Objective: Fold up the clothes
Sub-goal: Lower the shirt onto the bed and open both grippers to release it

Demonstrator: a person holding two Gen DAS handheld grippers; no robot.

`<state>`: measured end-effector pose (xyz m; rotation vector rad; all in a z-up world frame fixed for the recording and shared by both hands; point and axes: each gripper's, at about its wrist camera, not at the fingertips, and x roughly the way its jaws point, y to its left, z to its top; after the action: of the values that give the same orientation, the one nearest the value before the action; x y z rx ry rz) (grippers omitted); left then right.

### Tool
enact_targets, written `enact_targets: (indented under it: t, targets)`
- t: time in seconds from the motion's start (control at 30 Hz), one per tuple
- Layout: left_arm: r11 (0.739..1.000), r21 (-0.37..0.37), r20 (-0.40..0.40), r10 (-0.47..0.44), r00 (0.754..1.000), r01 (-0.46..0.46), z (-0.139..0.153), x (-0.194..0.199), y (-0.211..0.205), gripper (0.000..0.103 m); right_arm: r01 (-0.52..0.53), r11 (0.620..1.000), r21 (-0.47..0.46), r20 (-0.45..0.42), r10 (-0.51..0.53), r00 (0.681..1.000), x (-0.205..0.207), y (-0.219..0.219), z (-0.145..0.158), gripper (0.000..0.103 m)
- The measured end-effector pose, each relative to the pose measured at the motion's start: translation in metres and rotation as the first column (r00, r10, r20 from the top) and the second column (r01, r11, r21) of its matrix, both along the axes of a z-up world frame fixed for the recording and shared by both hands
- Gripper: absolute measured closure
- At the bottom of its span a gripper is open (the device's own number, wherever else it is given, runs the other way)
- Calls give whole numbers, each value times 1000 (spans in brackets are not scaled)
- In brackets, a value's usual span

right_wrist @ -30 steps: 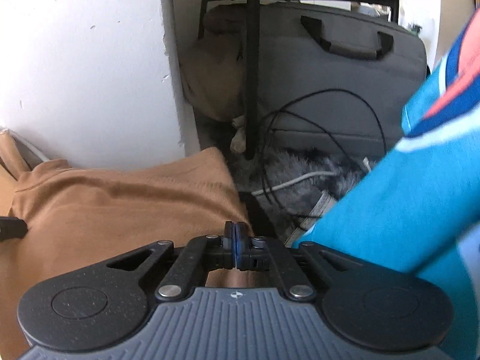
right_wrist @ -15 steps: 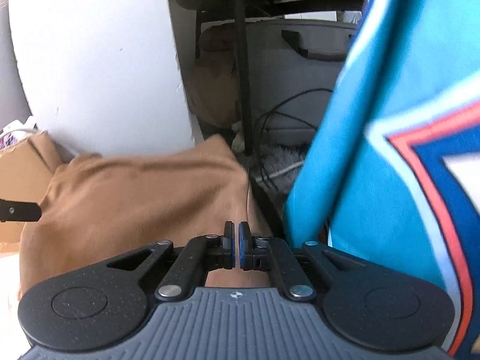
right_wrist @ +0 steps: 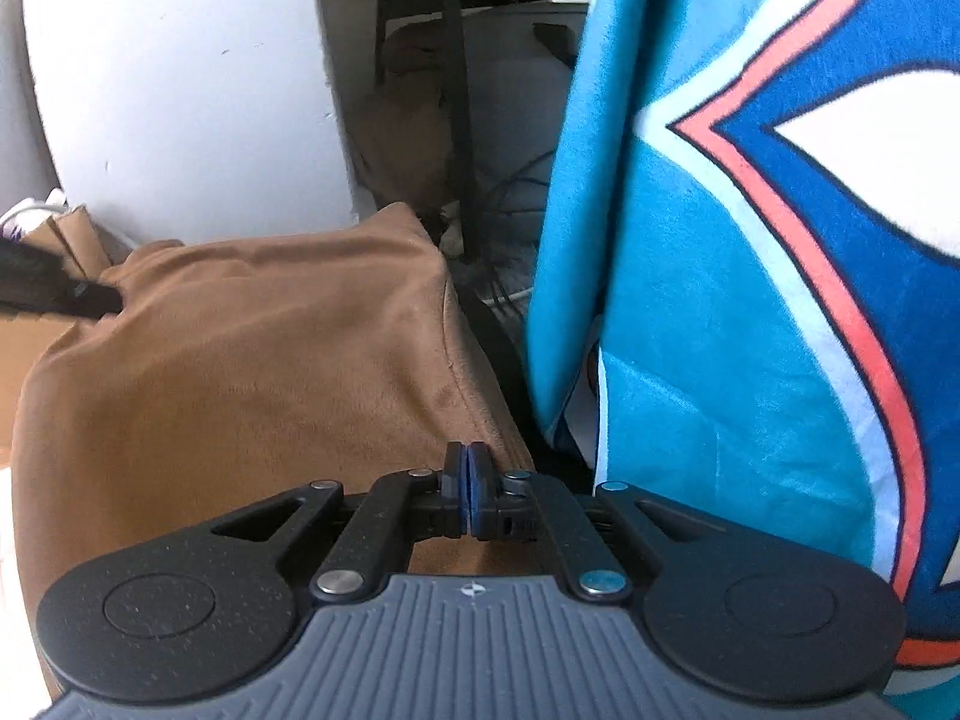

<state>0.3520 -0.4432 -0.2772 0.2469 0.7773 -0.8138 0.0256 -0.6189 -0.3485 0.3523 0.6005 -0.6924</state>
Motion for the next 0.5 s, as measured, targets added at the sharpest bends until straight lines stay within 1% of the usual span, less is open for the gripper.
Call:
enact_targets:
  t: [0.07, 0.17, 0.27, 0.43, 0.5]
  targets:
    - [1000, 18, 22, -4, 1000, 3, -3, 8, -11, 82, -6, 1000, -17, -8, 6, 1000, -2, 2, 1, 99]
    - [1000, 29, 14, 5, 1000, -6, -6, 20, -22, 82, -3, 1000, -29, -24, 3, 1000, -8, 3, 0, 99]
    - [998, 56, 15, 4, 1000, -5, -8, 25, -25, 82, 7, 999, -33, -38, -8, 999, -19, 7, 4, 99]
    - [999, 30, 2, -30, 1000, 30, 5, 6, -6, 80, 24, 999, -40, -61, -27, 998, -39, 14, 10, 99]
    - [999, 16, -5, -44, 999, 45, 9, -5, 2, 75, 37, 999, -36, -56, -39, 998, -47, 20, 13, 99]
